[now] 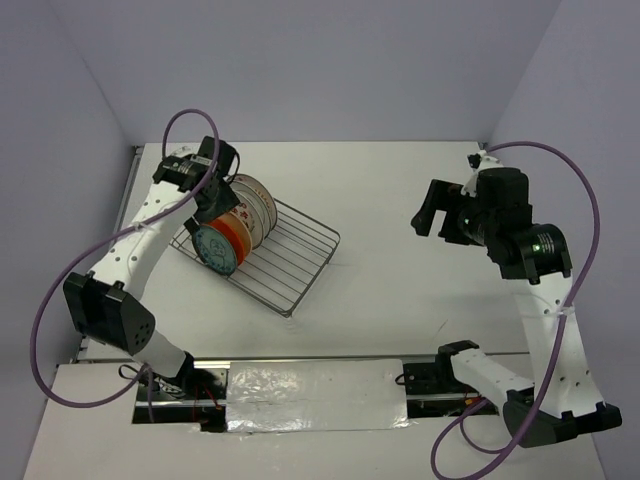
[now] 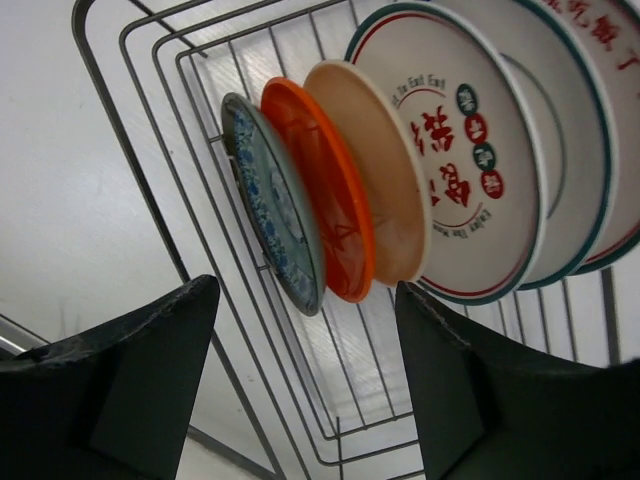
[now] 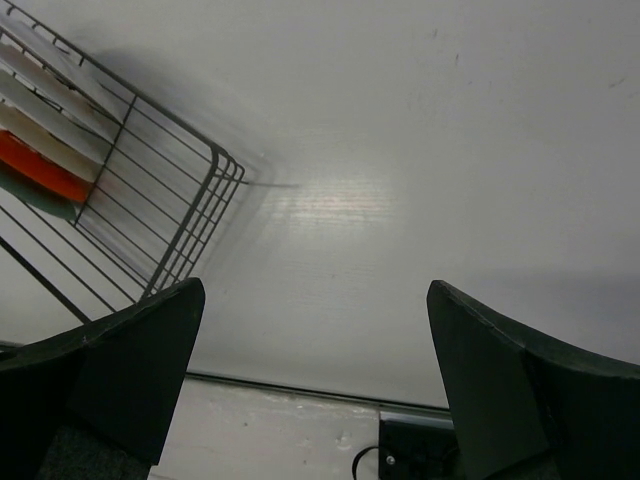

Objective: Unload the plates from the dish rack

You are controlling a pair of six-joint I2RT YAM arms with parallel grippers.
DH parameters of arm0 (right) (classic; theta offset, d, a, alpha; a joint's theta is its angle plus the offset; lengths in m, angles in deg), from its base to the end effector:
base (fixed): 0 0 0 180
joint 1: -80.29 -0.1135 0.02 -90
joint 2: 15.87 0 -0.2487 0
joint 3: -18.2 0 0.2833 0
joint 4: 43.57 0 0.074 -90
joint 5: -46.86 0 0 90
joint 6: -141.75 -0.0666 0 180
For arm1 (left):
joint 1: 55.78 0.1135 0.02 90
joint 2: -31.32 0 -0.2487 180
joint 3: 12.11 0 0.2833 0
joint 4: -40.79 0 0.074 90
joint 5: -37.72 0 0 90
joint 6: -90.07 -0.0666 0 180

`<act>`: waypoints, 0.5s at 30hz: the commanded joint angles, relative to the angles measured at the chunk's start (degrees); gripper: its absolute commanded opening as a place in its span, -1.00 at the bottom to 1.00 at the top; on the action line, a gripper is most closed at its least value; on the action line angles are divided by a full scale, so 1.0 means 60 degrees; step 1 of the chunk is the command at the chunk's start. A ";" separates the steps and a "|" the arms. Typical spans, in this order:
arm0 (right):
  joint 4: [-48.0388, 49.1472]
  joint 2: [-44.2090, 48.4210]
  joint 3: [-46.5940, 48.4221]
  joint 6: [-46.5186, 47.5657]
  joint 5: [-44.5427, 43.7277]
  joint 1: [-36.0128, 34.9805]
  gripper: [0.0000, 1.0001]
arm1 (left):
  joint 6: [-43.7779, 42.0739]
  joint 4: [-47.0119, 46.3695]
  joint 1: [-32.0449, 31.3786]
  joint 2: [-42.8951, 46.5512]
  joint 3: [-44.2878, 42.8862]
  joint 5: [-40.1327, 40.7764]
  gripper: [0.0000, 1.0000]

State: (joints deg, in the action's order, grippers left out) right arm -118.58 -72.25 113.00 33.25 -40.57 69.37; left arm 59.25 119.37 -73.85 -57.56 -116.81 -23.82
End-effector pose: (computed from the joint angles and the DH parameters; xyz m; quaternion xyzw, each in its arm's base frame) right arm 0.2126 0.0441 0.4129 0.0490 0.8918 0.1335 0.4295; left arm 0.3410 -0.0779 0.3215 -0.3850 0.8618 0.0442 0.3275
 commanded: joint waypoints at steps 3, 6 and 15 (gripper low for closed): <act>0.0005 0.0285 -0.0240 0.0139 0.0334 -0.0041 1.00 | 0.1035 -0.0188 0.0037 0.0180 0.0659 0.0411 0.57; -0.0024 0.0329 -0.0270 0.0139 0.0363 -0.0055 1.00 | 0.0977 -0.0466 0.0037 0.0063 0.1055 0.0324 0.43; -0.0039 0.0285 -0.0109 0.0066 0.0626 -0.0055 1.00 | 0.0523 -0.1828 0.0169 0.0092 0.2255 0.0368 0.26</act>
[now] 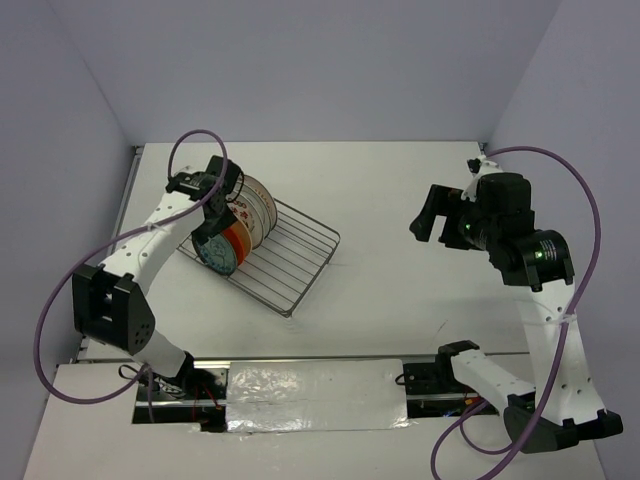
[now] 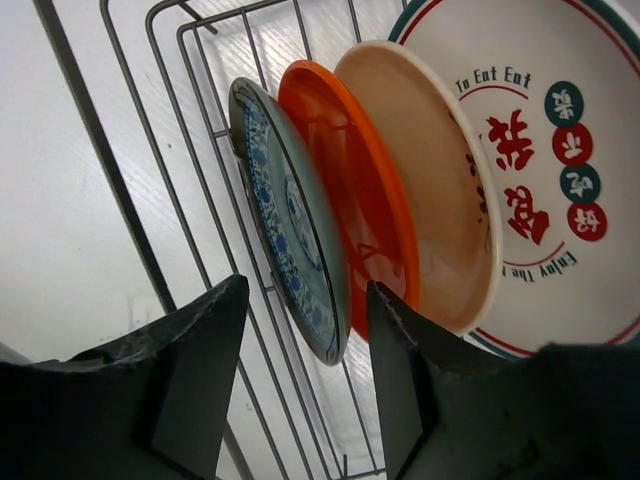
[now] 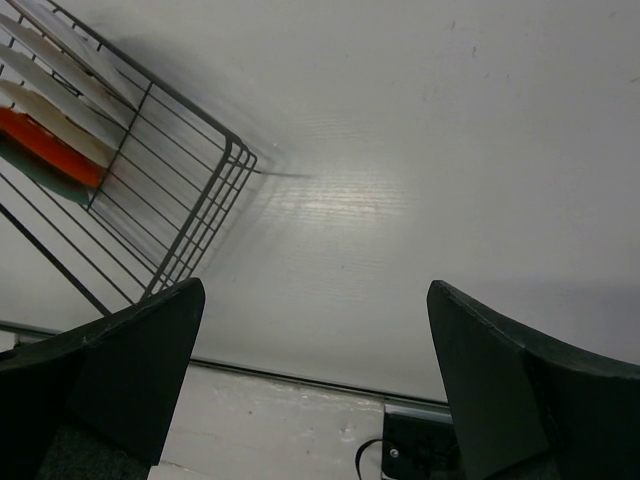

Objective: Unload the plates from the dish rack

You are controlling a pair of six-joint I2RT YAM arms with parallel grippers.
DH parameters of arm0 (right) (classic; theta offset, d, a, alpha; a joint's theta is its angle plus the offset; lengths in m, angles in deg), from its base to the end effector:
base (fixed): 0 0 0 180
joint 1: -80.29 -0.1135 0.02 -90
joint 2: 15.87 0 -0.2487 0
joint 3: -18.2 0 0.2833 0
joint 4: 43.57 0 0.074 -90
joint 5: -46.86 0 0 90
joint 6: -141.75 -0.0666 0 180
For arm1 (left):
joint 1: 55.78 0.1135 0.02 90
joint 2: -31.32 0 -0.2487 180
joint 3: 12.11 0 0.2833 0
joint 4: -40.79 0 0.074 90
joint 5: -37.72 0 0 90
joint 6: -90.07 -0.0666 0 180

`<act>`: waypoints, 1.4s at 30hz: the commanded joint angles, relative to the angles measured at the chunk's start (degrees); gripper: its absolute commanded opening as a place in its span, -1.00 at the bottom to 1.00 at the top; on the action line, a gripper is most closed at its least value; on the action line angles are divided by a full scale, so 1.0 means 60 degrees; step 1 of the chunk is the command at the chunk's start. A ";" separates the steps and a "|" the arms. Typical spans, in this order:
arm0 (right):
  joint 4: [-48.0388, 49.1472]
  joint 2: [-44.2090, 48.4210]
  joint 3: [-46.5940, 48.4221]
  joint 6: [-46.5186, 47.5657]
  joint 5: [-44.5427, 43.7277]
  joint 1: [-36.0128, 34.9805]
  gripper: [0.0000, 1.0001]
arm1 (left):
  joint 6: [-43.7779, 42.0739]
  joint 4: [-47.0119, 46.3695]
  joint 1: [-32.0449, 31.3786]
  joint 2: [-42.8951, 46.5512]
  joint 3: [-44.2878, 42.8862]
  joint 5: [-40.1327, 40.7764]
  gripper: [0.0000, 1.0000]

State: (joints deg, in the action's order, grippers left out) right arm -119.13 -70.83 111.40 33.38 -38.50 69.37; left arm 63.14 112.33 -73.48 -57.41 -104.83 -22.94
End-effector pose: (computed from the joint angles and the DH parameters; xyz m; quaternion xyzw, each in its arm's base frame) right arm 0.2065 0.0453 0.4074 0.0403 0.8947 0.1472 0.4198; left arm 0.3410 -0.0746 0.2598 -0.4114 0.8565 0.0672 0.3044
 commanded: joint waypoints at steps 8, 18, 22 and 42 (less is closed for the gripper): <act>0.0257 0.0034 0.0392 -0.0088 0.0573 -0.0041 1.00 | -0.0506 -0.1492 0.0444 -0.0197 0.0788 -0.0232 -0.55; 0.0389 0.0093 0.0275 -0.0205 0.0486 -0.0055 1.00 | -0.0973 -0.0115 0.0371 0.0505 -0.1200 0.0002 -1.00; 0.0360 -0.0228 0.0494 -0.0132 0.0034 -0.0070 1.00 | -0.1793 0.0106 0.0152 0.0710 -0.2243 -0.0158 -1.00; 0.1310 -0.2749 0.3220 -0.4247 0.3677 0.0224 1.00 | -1.4785 -0.6457 -0.8428 0.2131 0.0202 0.1868 -1.00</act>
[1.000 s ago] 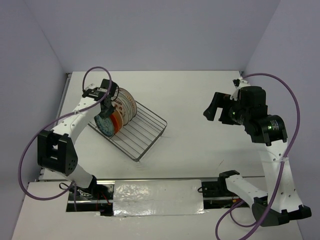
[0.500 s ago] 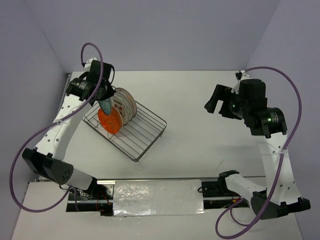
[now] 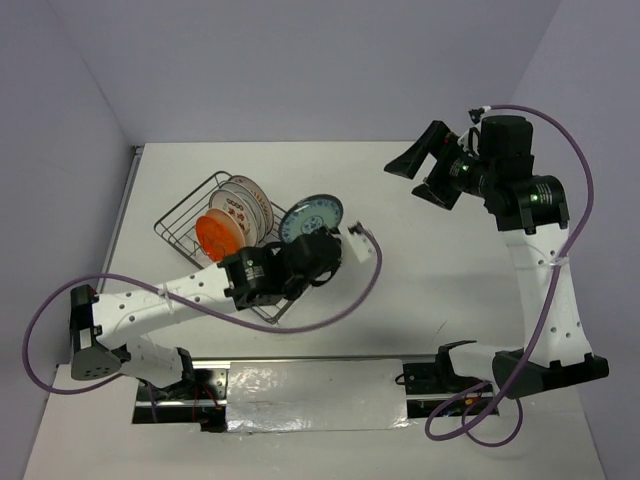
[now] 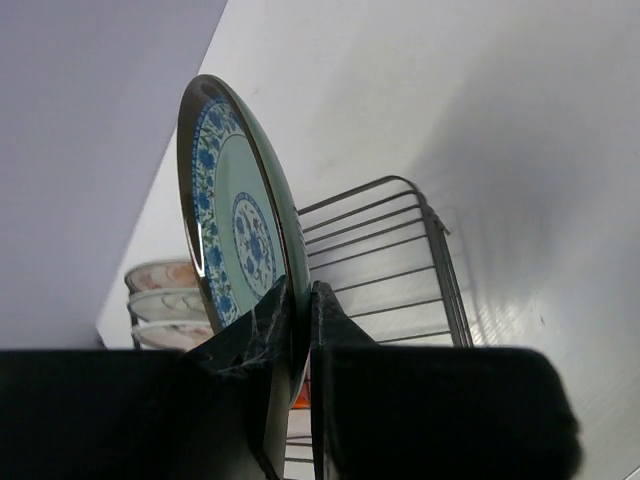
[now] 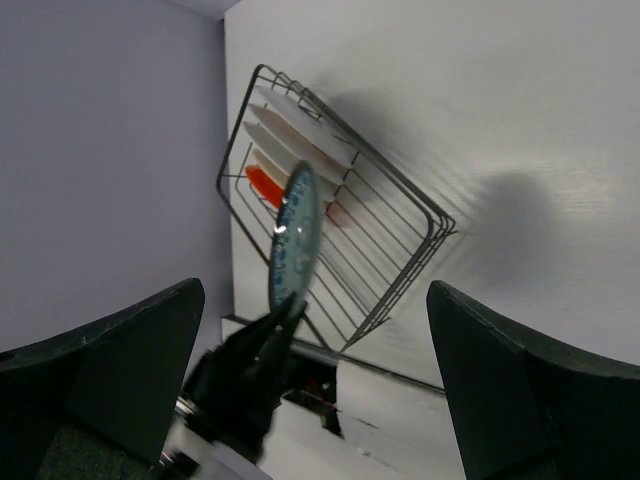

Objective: Unload the plates from the dish rack

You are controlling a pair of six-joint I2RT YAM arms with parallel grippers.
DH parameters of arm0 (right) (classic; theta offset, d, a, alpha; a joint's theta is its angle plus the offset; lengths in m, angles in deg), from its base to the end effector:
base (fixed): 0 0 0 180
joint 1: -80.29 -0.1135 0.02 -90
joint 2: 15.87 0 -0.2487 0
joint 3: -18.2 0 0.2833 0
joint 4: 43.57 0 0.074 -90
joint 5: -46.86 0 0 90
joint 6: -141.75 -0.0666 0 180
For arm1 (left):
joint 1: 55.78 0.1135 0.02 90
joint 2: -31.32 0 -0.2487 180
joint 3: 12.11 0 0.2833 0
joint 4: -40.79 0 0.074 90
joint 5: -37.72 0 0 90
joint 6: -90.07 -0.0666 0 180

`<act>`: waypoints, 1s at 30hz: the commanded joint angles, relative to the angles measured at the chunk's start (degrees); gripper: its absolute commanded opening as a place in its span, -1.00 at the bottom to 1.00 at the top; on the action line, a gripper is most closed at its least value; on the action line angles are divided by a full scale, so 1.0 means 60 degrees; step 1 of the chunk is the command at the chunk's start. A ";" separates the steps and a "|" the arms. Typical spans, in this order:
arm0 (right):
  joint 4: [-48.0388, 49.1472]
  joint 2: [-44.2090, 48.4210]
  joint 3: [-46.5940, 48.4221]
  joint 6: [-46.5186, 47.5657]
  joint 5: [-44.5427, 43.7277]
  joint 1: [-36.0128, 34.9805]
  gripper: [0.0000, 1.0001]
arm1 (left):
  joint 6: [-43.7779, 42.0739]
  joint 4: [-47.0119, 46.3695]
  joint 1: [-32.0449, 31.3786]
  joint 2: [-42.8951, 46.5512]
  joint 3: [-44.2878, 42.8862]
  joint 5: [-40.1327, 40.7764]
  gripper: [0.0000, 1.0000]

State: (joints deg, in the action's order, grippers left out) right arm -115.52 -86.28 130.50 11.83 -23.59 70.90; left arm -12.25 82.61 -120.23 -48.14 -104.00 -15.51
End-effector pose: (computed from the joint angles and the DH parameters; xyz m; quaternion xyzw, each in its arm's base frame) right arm 0.2587 0.0654 0.4685 0.1429 0.8459 0.3390 0.3861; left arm 0.1922 -0.3095 0.3565 0.3840 0.7410 0.0342 0.5498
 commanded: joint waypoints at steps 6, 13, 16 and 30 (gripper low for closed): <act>0.0430 -0.0292 -0.0987 -0.0100 0.0652 -0.0632 0.97 | -0.3132 -0.1664 -0.1665 0.0164 -0.0286 -0.0048 -1.00; 0.0798 -0.0116 -0.2731 0.0325 0.0623 -0.1321 0.72 | -0.3923 -0.2160 -0.2150 -0.0247 -0.0654 -0.0182 -1.00; 0.1076 0.0002 -0.3098 0.0311 0.0959 -0.1321 0.47 | -0.4041 -0.2469 -0.2164 -0.0262 -0.0640 -0.0284 -1.00; 0.3023 0.0339 -0.3874 -0.0174 -0.0514 0.0522 -1.00 | -0.0869 -0.2491 -0.0892 -0.0585 -0.0579 -0.0195 0.99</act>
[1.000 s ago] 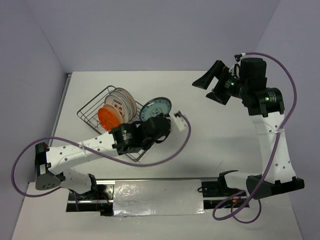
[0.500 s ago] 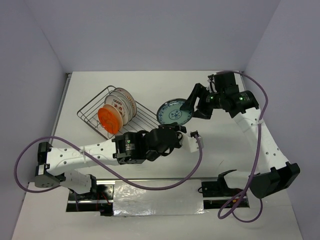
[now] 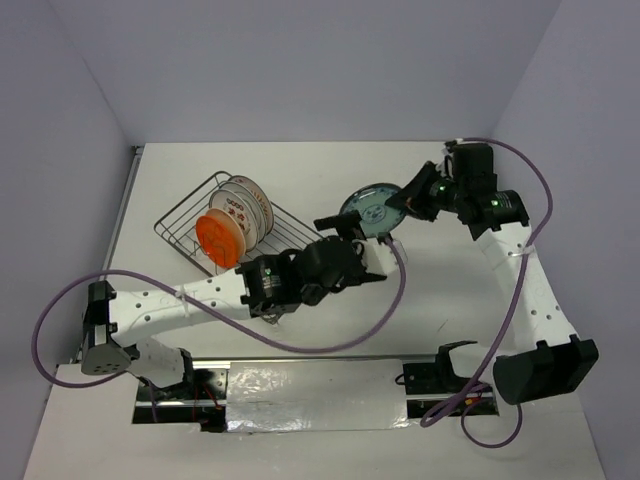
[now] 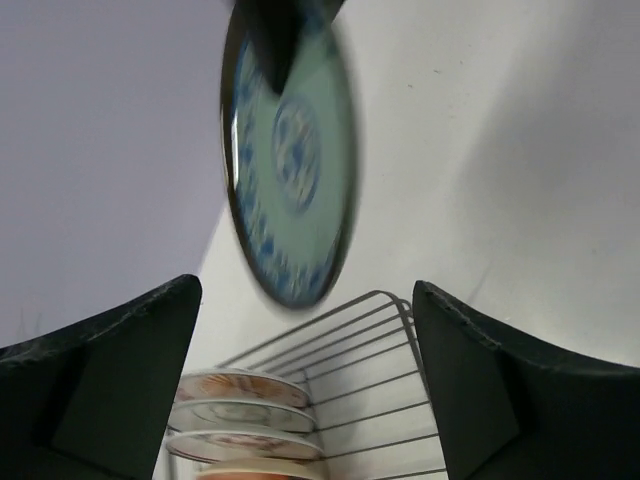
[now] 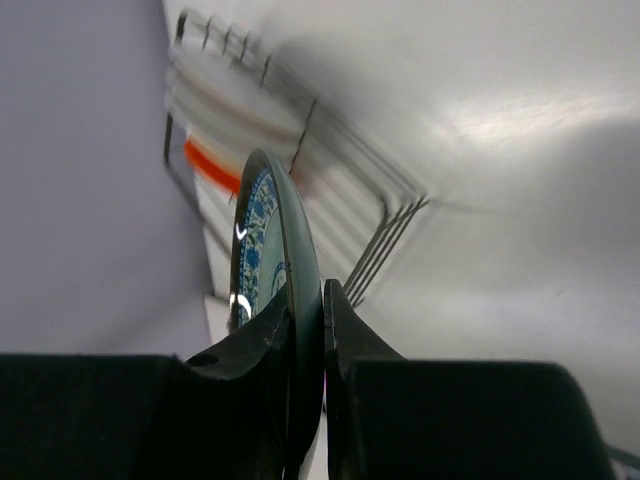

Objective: Unload the plates from the dish rack

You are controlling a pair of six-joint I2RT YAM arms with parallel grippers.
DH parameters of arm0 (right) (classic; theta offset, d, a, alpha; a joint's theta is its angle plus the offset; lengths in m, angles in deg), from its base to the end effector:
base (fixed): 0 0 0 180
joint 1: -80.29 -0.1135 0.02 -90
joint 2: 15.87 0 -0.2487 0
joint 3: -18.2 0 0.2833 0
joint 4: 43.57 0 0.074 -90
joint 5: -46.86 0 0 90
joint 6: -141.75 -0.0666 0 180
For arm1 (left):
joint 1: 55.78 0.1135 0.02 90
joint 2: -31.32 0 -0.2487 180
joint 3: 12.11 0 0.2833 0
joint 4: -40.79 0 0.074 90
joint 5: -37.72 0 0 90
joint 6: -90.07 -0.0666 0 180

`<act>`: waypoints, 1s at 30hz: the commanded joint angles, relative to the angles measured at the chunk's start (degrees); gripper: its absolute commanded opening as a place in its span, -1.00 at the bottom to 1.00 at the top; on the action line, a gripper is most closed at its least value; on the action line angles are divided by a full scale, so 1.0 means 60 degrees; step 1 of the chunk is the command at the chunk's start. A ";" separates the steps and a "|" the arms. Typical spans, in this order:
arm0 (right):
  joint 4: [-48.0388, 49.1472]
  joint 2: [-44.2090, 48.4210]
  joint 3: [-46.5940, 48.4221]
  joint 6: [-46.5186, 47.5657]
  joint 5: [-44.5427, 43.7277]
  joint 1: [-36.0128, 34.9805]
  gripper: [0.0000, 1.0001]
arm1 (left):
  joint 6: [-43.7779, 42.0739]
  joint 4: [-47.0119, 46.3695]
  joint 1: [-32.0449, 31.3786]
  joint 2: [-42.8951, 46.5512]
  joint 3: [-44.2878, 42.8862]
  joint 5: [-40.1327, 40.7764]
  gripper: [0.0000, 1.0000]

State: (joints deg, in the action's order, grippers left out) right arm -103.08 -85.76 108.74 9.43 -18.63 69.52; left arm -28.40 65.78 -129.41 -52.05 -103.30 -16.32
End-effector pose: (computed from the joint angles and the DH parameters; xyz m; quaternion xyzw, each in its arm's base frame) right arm 0.2939 0.0840 0.3625 0.1515 0.8732 0.3598 0.2917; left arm 0.1486 -0.3672 0.3613 0.4801 0.6237 0.0126 0.6167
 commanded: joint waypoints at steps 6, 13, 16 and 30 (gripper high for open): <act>0.5123 -0.1239 -0.2868 0.1472 -0.2240 0.2204 -1.00 | 0.7170 0.2923 0.3727 -0.0005 -0.2101 -0.1482 0.99; 0.6770 -0.4183 -0.2857 0.1780 -0.2358 0.2687 -1.00 | 1.0369 0.7041 0.7800 -0.1322 -0.4682 -0.2930 0.99; 0.6257 -0.5415 -0.2226 0.2073 -0.2400 0.2761 -1.00 | 1.0574 0.7525 0.8403 -0.1441 -0.4697 -0.2875 0.97; -0.0395 -0.5186 0.0237 -0.0051 -0.8028 0.2688 1.00 | 1.4188 0.8054 0.9151 -0.0403 -0.2150 -0.2641 0.96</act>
State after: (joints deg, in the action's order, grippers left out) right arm -91.11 -121.74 107.14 13.69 -56.25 85.70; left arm 47.14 111.94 -74.70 -58.04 -117.51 -34.20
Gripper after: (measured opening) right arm 0.996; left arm 0.982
